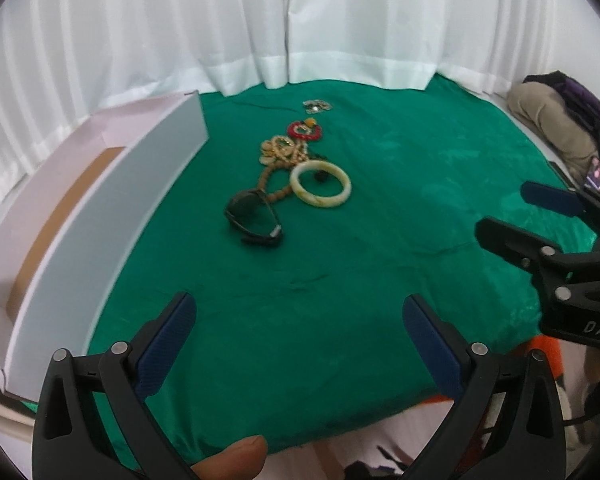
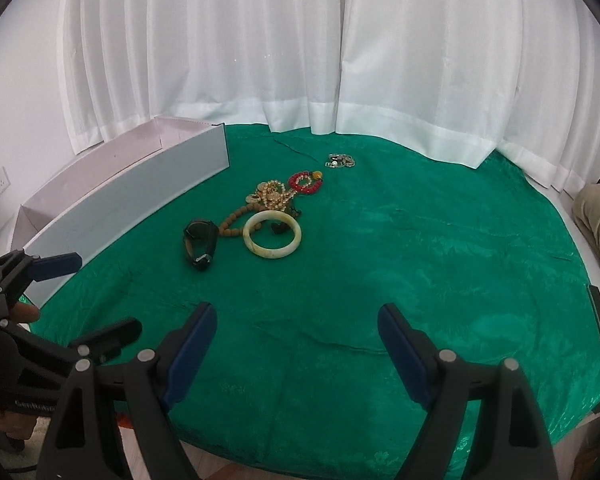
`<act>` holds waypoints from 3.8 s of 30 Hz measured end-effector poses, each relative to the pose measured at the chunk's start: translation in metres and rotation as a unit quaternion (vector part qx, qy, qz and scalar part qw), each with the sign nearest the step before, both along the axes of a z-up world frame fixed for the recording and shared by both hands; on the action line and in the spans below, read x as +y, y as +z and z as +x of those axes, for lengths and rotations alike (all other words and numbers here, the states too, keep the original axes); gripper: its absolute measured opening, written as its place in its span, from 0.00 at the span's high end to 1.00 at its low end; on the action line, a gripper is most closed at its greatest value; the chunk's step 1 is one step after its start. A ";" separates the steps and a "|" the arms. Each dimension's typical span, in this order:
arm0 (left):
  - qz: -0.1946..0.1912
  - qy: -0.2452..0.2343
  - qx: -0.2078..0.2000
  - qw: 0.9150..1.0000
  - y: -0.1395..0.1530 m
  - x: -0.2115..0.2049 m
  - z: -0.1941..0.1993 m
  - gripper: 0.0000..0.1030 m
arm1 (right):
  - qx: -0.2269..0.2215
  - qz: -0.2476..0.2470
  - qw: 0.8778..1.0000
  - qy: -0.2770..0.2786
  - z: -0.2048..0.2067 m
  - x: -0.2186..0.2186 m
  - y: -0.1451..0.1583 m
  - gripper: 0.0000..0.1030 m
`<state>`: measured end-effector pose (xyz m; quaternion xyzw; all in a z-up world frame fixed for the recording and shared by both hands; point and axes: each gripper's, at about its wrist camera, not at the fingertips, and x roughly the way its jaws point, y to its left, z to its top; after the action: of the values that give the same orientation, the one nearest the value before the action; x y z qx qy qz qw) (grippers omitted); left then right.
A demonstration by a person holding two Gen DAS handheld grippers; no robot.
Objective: Organize jewelry
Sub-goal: 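Withdraw both grippers from the box back toward the jewelry pile, then grasp the black watch with the left gripper, then lift the watch with the left gripper while the right gripper grasps the jade bangle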
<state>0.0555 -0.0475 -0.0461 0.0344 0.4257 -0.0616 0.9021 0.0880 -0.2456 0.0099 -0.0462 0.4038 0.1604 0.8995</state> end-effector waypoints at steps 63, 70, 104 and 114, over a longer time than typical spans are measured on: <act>-0.100 -0.036 0.099 0.989 -0.070 0.014 0.166 0.37 | 0.122 0.019 0.992 -0.024 0.008 -0.022 -0.069 0.17; -0.087 -0.017 0.127 0.988 -0.094 0.012 0.179 0.54 | 0.121 0.022 0.992 -0.021 0.013 -0.022 -0.069 0.17; -0.104 0.063 0.097 0.988 -0.050 0.093 0.106 0.97 | 0.190 -0.038 0.964 0.180 0.200 0.145 -0.119 0.90; -0.137 0.059 0.061 0.987 0.007 0.106 0.078 0.97 | 0.168 0.017 0.969 0.182 0.176 0.123 -0.062 0.90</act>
<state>0.1333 0.0581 -0.0392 -0.1181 0.4692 -0.0677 0.8725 0.2636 -0.1225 -0.0517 -0.0761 0.5311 0.3334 0.7752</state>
